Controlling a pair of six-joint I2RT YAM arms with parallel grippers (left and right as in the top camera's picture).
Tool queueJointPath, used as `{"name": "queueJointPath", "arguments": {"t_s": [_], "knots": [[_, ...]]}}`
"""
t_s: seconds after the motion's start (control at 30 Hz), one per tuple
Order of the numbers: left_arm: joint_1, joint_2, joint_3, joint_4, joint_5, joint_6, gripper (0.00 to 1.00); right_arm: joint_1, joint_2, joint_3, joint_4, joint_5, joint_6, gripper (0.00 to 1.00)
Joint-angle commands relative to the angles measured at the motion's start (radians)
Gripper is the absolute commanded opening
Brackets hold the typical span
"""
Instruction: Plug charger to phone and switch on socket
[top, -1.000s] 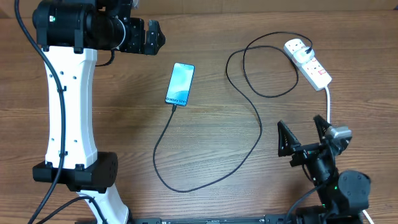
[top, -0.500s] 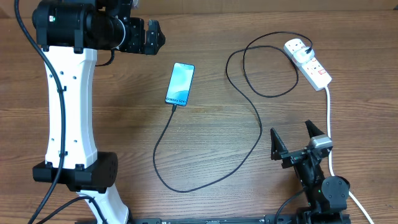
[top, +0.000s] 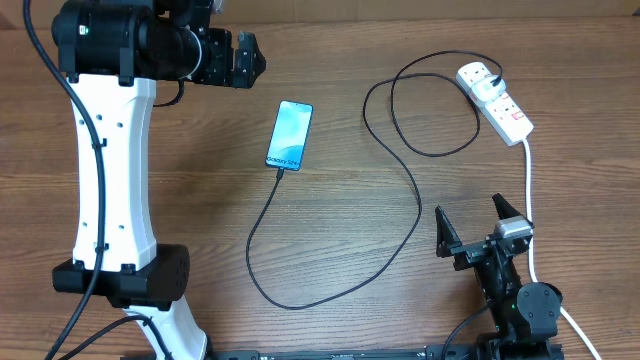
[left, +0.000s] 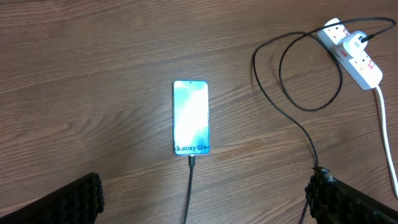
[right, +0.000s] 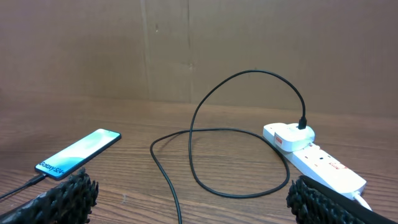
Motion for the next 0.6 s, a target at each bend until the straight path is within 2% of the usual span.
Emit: {"name": "queueJointPath", "arguments": {"t_s": [0.0, 0.3, 0.4, 0.47, 0.57], "knots": [[0.004, 0.003, -0.003, 0.002, -0.002, 0.016, 1.00, -0.003, -0.012, -0.010, 0.003, 0.016, -0.005, 1.00], [0.004, 0.005, -0.003, 0.002, -0.006, 0.017, 1.00, -0.003, -0.012, -0.010, 0.003, 0.016, -0.005, 1.00], [0.004, 0.004, -0.002, -0.009, -0.053, 0.016, 1.00, -0.003, -0.012, -0.010, 0.003, 0.016, -0.005, 1.00], [0.004, -0.024, -0.005, -0.074, -0.094, 0.016, 1.00, -0.003, -0.012, -0.010, 0.003, 0.016, -0.005, 1.00], [0.003, -0.127, -0.077, -0.066, -0.138, 0.016, 1.00, -0.003, -0.012, -0.010, 0.003, 0.016, -0.005, 1.00]]}}
